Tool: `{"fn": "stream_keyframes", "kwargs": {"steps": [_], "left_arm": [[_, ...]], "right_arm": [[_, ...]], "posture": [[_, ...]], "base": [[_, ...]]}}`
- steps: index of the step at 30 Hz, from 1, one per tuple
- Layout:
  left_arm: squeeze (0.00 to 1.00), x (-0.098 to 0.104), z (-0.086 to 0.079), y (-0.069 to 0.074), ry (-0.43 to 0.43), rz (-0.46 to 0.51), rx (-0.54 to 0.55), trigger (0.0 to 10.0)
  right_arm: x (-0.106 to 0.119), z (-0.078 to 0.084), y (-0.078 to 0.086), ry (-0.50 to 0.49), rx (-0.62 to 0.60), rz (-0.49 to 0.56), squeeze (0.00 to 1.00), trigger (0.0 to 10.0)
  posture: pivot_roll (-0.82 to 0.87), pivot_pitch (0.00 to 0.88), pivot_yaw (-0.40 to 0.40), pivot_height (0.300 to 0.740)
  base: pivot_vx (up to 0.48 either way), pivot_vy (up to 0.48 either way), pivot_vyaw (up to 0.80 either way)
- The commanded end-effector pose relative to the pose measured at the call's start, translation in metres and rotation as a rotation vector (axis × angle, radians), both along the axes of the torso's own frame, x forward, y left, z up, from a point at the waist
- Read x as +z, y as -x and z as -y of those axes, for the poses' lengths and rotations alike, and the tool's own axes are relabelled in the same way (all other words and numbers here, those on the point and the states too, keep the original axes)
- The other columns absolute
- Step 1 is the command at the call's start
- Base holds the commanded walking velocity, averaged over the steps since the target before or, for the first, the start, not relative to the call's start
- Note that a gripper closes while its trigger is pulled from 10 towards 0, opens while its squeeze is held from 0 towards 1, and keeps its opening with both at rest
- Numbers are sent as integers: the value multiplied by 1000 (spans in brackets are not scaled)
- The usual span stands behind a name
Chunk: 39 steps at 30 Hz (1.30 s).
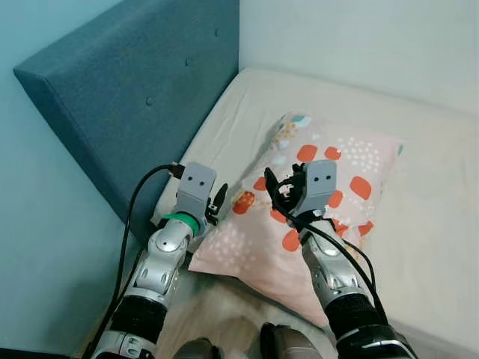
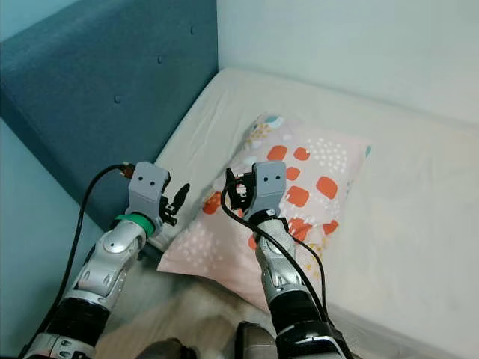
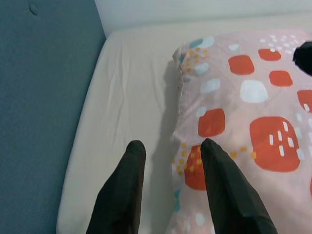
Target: Clean up the room
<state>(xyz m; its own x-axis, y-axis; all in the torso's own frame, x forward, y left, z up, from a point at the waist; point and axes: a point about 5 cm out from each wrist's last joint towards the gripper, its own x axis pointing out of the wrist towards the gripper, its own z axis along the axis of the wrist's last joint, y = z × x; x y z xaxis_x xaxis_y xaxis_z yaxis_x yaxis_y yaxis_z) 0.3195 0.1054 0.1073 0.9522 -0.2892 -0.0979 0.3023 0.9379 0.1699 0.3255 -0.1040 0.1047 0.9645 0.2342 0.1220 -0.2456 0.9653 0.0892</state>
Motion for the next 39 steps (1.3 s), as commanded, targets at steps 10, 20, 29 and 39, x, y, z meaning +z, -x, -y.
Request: {"fn": "stream_keyframes", "kwargs": {"steps": [10, 20, 29, 39], "left_arm": [[0, -9, -1, 3, -3, -41, 1, 10000], [0, -5, -1, -12, 171, -154, -64, 10000], [651, 4, 9, -29, 244, -213, -193, 10000], [1000, 6, 17, -40, 412, -300, -291, 10000]], "right_arm": [[-8, 1, 2, 11, -7, -35, 0, 10000], [6, 22, -5, 213, -149, 36, 0, 10000], [24, 67, -2, 388, -425, 123, 0, 10000], [40, 100, 14, 469, -567, 175, 0, 10000]], "posture": [[3, 59, 63, 610], [-16, 63, 68, 605], [-52, 88, 75, 605], [-111, 139, 64, 605]], "base": [[0, 0, 0], [0, 0, 0], [0, 0, 0], [0, 0, 0]]}}
